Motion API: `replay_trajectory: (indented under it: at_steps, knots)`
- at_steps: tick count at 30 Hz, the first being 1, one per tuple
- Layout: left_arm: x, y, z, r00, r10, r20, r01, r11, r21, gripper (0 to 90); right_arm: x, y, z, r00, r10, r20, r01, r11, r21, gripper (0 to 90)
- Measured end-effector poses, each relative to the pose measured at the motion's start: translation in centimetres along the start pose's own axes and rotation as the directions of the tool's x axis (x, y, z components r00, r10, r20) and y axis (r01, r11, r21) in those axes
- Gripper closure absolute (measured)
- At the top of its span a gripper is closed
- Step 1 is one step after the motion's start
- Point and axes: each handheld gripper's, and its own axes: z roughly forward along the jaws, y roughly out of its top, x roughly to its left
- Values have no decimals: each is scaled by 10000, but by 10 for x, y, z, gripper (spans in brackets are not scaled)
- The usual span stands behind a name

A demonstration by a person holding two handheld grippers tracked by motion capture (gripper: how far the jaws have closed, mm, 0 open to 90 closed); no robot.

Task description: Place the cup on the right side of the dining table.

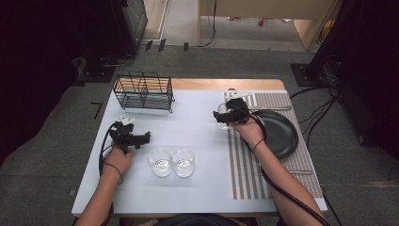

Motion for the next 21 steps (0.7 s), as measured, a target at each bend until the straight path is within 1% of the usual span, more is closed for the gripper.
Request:
replay_trajectory:
  at_steps: [21]
  knots:
    - [0, 0, 0, 10000, 2, 0, -2, 10000, 0, 0, -9, -1, -1, 9996, 200, 211, -199, 9998, -8, 179]
